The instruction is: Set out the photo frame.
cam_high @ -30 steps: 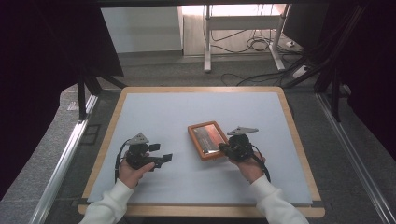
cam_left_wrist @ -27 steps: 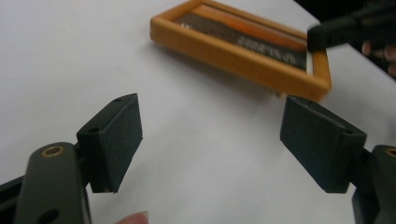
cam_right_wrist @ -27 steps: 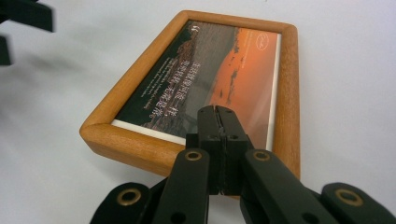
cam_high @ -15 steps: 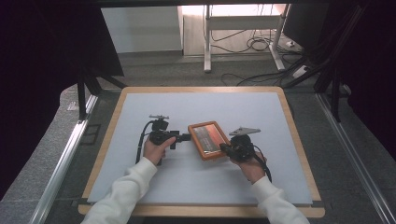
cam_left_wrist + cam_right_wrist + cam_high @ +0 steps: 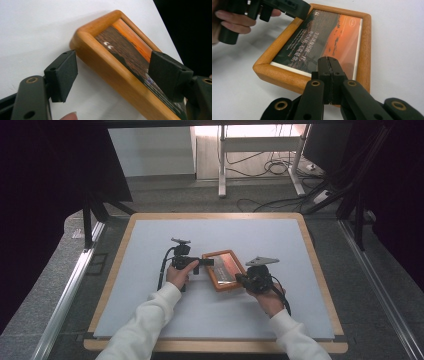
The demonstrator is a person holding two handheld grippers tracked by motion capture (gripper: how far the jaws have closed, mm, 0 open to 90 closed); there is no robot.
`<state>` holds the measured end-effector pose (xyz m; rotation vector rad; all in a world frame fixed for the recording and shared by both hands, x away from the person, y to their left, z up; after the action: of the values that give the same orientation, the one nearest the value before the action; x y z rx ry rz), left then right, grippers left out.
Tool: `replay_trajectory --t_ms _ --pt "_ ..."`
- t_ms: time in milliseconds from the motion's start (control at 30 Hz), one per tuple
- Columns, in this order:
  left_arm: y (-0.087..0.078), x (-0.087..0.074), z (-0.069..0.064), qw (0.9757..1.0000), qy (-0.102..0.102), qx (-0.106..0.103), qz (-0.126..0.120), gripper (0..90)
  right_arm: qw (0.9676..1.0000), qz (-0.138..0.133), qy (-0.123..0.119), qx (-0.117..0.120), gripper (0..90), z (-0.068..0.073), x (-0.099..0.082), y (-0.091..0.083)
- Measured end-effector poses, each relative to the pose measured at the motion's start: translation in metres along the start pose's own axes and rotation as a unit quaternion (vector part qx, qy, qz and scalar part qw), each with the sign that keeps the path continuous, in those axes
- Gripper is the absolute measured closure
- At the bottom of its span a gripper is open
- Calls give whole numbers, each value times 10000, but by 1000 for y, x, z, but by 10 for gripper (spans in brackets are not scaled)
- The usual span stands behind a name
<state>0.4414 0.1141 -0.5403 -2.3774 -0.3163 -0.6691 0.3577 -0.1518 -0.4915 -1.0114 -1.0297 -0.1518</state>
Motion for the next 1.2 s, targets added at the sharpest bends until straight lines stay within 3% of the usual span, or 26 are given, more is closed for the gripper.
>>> replay_trajectory --t_ms 267,367,467,633,1067,1200 --pt "6 -3 -2 9998 -52 -138 113 262 10000 -8 -18 3 900 0 0 0" --pt "10 -2 -6 9998 -9 -138 150 311 10000 6 -4 -20 900 -1 -1 -1" --pt "12 -1 -7 9997 -59 -207 136 328 10000 14 9 -31 900 -2 -2 -1" --pt "11 2 -6 9991 -205 -364 44 433 10000 35 15 17 900 -2 -3 0" --pt "13 5 -9 9989 -284 -384 43 457 10000 19 56 46 900 -3 -5 -1" --pt "14 5 -10 9987 -305 -410 12 465 10000 3 81 51 864 -5 -6 -2"
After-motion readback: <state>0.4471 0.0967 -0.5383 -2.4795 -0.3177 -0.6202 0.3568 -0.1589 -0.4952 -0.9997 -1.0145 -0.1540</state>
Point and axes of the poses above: each handheld gripper's, and its own axes: y roughly forward along the jaws, x roughly out of its top, z roughly to its left, the point moved 1 cm from there along y, roughly forward along the jaws, and after that the axes turned 2 degrees about -z, right-handed, at the moved point
